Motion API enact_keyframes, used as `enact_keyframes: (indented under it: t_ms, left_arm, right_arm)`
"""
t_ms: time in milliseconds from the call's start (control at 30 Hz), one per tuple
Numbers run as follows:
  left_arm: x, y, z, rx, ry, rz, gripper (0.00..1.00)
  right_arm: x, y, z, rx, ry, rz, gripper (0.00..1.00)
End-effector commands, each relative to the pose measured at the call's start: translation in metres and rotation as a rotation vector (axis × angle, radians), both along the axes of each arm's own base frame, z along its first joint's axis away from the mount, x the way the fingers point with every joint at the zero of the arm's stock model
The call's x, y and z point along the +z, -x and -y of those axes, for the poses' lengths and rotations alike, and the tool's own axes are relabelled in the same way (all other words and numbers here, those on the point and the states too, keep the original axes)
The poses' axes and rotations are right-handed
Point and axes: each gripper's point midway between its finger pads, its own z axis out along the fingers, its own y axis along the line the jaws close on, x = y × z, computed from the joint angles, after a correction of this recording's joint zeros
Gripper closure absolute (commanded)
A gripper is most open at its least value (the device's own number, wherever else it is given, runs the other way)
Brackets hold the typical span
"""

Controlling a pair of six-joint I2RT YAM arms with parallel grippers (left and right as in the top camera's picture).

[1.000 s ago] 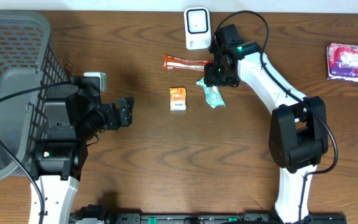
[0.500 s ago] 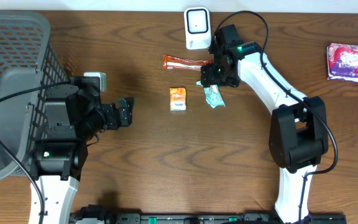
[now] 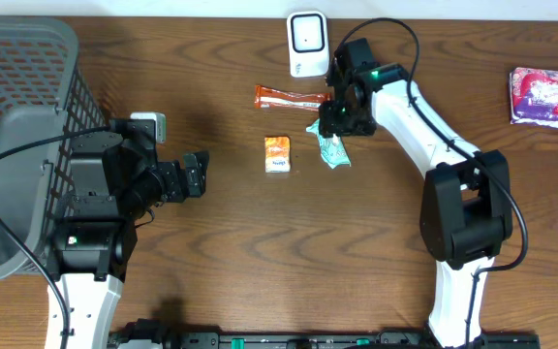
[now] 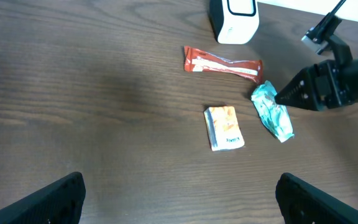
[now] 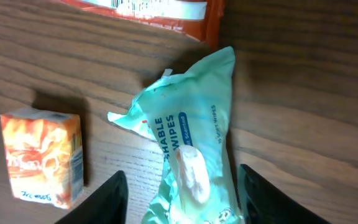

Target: Scan the item barcode

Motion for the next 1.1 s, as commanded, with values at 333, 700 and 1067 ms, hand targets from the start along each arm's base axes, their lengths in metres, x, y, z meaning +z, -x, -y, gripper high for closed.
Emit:
enact_keyframes:
  t_ms: [333, 700, 1067]
  left_arm:
    - [-0.003, 0.0, 0.0, -0.009, -0.006, -0.003, 0.03]
    - [-0.003, 0.0, 0.0, -0.009, -0.006, -0.003, 0.03]
    - [-0.003, 0.0, 0.0, -0.009, -0.006, -0.003, 0.03]
  right_arm:
    - [0.014, -0.01, 0.01, 0.021, 0.014, 0.04, 0.41]
    - [-0.014, -0.001, 0.026, -0.041, 0.126, 0.023, 0.55]
    - [-0.053, 0.023, 0.0, 0.011, 0.004, -0.017, 0.55]
